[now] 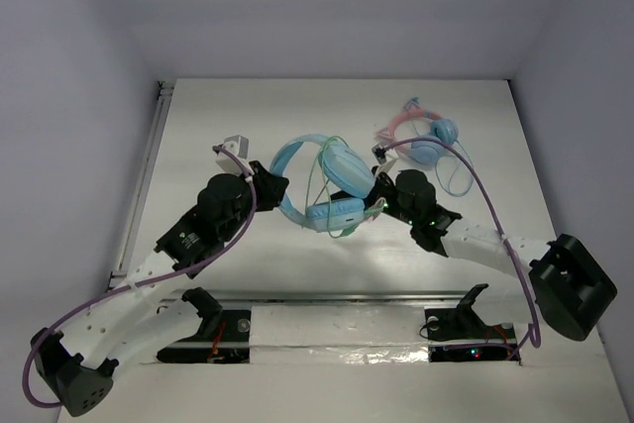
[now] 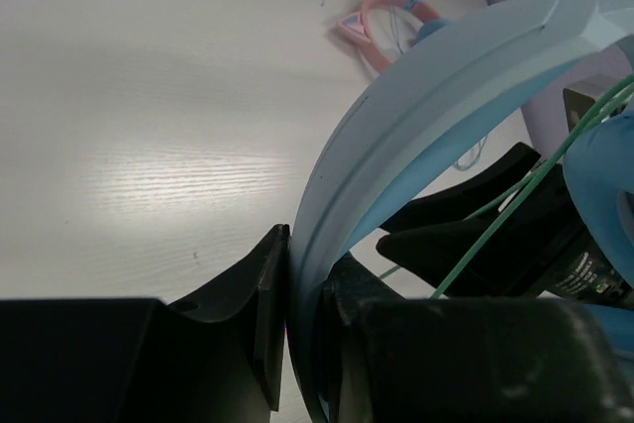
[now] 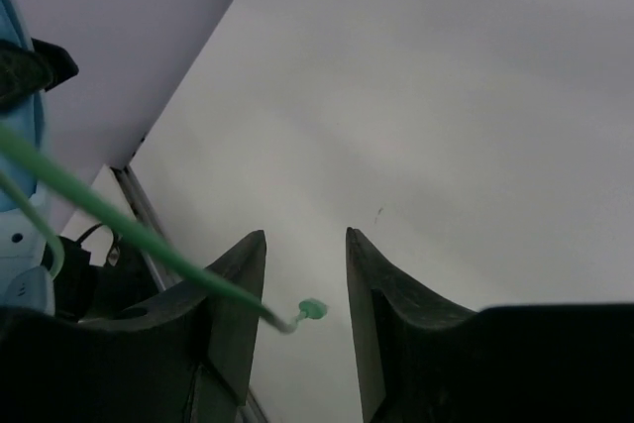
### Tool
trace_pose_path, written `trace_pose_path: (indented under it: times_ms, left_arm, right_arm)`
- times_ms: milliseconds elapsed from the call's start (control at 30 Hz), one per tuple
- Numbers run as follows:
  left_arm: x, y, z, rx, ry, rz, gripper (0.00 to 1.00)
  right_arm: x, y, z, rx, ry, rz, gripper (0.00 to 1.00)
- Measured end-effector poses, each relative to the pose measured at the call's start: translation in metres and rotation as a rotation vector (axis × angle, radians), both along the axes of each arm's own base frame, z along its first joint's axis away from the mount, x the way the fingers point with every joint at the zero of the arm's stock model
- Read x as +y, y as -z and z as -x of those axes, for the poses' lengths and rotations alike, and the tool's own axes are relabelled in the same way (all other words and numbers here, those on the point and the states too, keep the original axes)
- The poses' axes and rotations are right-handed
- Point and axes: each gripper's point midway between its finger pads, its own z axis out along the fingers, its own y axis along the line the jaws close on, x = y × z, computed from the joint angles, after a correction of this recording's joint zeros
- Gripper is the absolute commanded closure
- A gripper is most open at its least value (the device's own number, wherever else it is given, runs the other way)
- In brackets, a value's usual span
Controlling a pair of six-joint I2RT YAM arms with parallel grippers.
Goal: Wrap the headphones
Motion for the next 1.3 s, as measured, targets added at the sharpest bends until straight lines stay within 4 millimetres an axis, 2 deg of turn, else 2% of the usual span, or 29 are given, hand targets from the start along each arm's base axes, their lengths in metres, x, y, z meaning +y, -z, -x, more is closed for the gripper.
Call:
trace_pose_path:
  times_ms: [167,400,633,933,1167,1300]
  left_arm:
    - [-0.001,-0.013,-0.003,-0.026,-0.008,0.029,1.00]
    - [-0.002,-0.033,-0.004,-0.056,-0.008,0.059,1.00]
    - [-0.005,-0.044,-0.003,-0.068,-0.002,0.088,1.00]
    - [-0.007,-0.045,-0.002,-0.065,0.008,0.100,1.00]
    - [-0.012,-0.050,-0.001,-0.067,0.026,0.125,1.00]
    - [-0.014,-0.053,-0.002,-0.068,0.033,0.133,1.00]
  right_arm:
    - [-0.002,-0.016,0.003,-0.031,0.000,-0.031,0.56]
    - [-0.014,0.008,0.016,0.021,0.012,-0.009,0.56]
    - [-0.022,-0.016,0.016,-0.029,0.046,-0.063,0.60]
    - [-0.026,-0.010,0.008,-0.022,0.096,-0.045,0.62]
    - [-0.023,0.009,0.001,0.014,0.111,-0.017,0.64]
    - [-0.024,0.009,-0.002,0.008,0.128,-0.018,0.63]
